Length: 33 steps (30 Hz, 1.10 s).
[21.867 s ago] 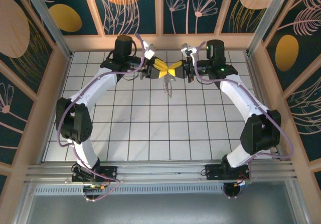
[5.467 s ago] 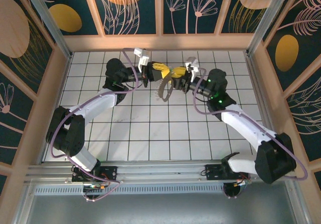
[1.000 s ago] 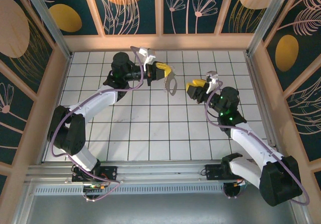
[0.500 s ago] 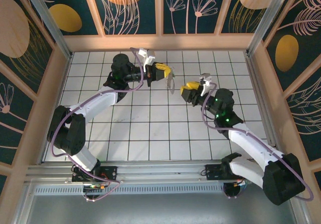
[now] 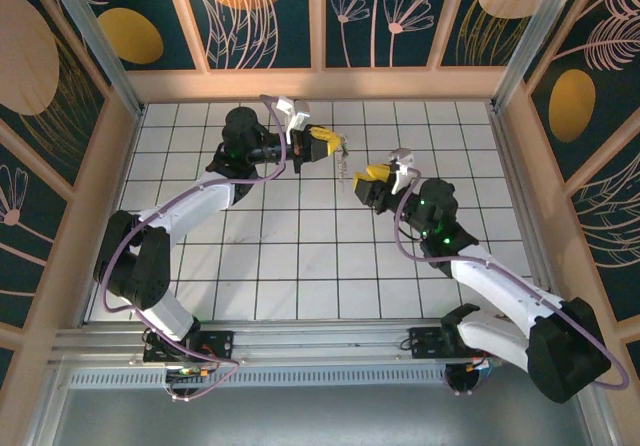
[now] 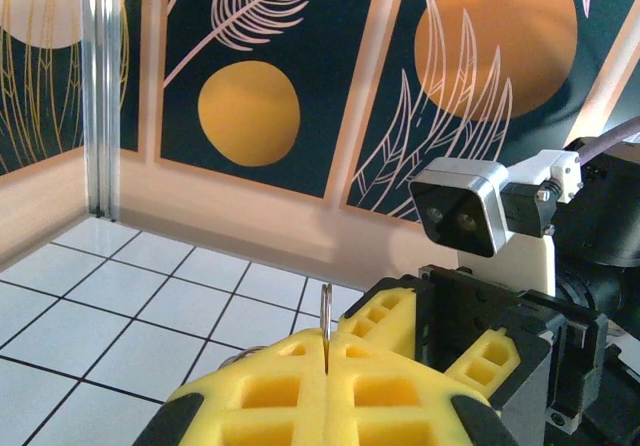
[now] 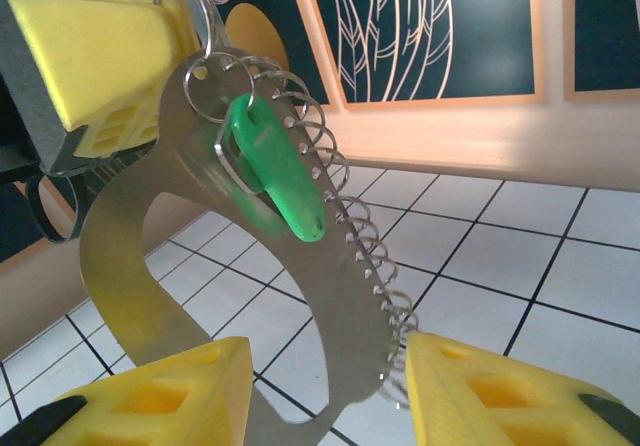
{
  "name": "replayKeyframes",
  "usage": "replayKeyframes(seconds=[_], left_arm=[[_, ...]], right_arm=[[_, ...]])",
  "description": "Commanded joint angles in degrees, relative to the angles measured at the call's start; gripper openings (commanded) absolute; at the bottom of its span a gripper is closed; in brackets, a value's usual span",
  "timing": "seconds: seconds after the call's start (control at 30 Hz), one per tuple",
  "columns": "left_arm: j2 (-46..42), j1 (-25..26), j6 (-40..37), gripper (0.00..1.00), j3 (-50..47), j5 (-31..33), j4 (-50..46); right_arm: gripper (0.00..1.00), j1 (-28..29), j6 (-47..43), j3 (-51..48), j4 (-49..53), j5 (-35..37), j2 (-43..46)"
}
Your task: Put the keys on the keyring
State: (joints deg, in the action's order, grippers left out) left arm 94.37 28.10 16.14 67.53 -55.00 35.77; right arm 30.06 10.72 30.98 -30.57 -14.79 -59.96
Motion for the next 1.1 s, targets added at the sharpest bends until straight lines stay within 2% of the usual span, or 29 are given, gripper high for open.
replayKeyframes(seconds=[0.0, 0.37, 0.77, 0.97, 1.07], left_arm=[[-1.2, 0.3, -0.4, 0.0, 1.4, -1.6, 0.6], [-0.7, 0.3, 0.2, 0.0, 1.6, -2.4, 0.3], [-0.7, 0.4, -0.6, 0.0, 2.2, -3.6, -1.2], [-0.8, 0.4, -1.2, 0.0, 2.1, -4.5, -2.1], [-0.9, 0.4, -1.5, 0.0, 2.1, -4.5, -2.5]], right_arm=[[0.45, 0.5, -1.7, 0.2, -3.6, 1.0, -1.7], [0.45, 0.6, -3.5, 5.7, -7.9, -2.9, -7.8], [0.44, 1.0, -5.6, 10.3, -8.5, -3.8, -12.7], [0.38, 1.0, -7.1, 11.8, -7.6, -4.7, -14.0], [0.26, 1.0, -8.2, 12.7, -6.5, -5.1, -14.3]])
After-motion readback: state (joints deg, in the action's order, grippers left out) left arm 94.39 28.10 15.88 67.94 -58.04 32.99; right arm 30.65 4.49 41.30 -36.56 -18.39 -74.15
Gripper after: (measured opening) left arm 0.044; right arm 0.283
